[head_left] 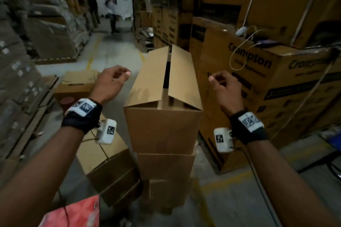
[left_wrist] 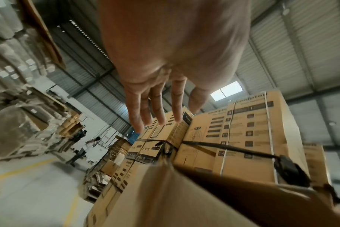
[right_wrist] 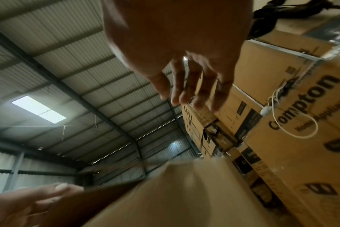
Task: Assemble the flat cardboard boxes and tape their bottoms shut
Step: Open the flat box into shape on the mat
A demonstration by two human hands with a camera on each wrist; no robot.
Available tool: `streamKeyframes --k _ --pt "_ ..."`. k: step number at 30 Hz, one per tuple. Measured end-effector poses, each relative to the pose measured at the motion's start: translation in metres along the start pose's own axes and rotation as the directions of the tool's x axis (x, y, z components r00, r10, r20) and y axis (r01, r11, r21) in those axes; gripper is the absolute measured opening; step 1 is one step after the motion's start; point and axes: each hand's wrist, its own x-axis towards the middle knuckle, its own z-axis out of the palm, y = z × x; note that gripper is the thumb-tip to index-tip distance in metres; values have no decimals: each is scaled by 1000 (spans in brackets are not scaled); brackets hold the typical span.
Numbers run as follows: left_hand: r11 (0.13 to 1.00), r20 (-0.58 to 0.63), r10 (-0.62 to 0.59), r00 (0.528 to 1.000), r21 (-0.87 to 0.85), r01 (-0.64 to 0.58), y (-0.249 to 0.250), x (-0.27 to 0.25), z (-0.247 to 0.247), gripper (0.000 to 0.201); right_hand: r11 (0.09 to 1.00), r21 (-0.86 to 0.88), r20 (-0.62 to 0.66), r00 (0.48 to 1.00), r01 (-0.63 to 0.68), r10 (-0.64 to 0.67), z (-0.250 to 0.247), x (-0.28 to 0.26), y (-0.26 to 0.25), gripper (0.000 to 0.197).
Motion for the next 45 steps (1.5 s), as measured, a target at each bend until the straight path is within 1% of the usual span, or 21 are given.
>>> streamKeyframes --k 2,3,5,8,11,13,16,18,19,20,22,24,26,28,30,32,34,36,39,42,45 --pt "990 173 -19 985 139 -5 4 32 -3 22 998 -10 101 993 -60 60 1 38 1 14" --pt "978 261 -44 964 207 -11 5 44 -4 23 997 -28 146 986 -76 79 4 51 2 15" --pt "949 371 -82 925 312 -41 9 69 -1 26 996 -66 214 974 -60 73 8 79 0 13" --pt "923 415 -119 902 381 -53 12 102 10 36 988 -153 309 949 -20 67 26 112 6 14" --pt "924 439 -181 880 382 0 0 130 26 43 961 -276 417 899 -12 131 49 139 26 30" --pt "926 474 -254 843 370 71 -10 145 39 49 939 -343 502 845 -4 186 63 152 42 44" --pt "929 527 -340 779 316 191 -26 160 55 59 938 -341 590 762 -63 266 82 164 57 58" --pt "924 555 -371 744 303 234 -33 164 63 66 939 -336 625 729 -73 281 92 171 64 62" --pt "919 556 -384 737 306 248 -36 165 67 67 939 -339 629 726 -63 276 96 173 67 64" --pt "920 550 -387 740 283 271 -39 165 69 64 937 -344 628 729 -55 273 100 175 68 68" --pt "924 511 -382 770 201 325 -41 162 72 55 940 -339 620 740 -47 261 104 179 66 74" --pt "929 482 -369 795 168 329 -44 159 70 52 941 -339 616 751 -19 237 107 179 59 73" --pt "928 447 -374 813 179 328 -45 151 59 50 949 -316 623 754 0 207 110 177 44 71" --pt "912 400 -411 819 167 376 -43 138 35 56 966 -258 632 756 -2 170 116 173 19 67" --pt "905 362 -424 830 130 405 -42 121 2 72 979 -201 651 749 17 120 126 167 -13 65" --pt "907 294 -420 858 140 397 -42 99 -36 63 987 -153 685 726 58 63 142 157 -47 66" --pt "900 222 -432 874 166 402 -44 67 -80 55 990 -99 717 697 100 2 162 138 -84 65" --pt "877 153 -470 869 196 439 -52 29 -124 53 990 -46 754 655 131 -52 190 113 -116 64" --pt "819 28 -551 834 213 533 -62 -42 -186 54 988 41 817 565 147 -118 238 62 -161 66" --pt "756 -116 -616 779 192 626 -71 -125 -235 54 977 128 881 433 171 -191 287 -1 -202 69" --pt "675 -238 -688 686 137 725 -84 -212 -276 61 954 223 924 268 198 -272 330 -71 -239 71"
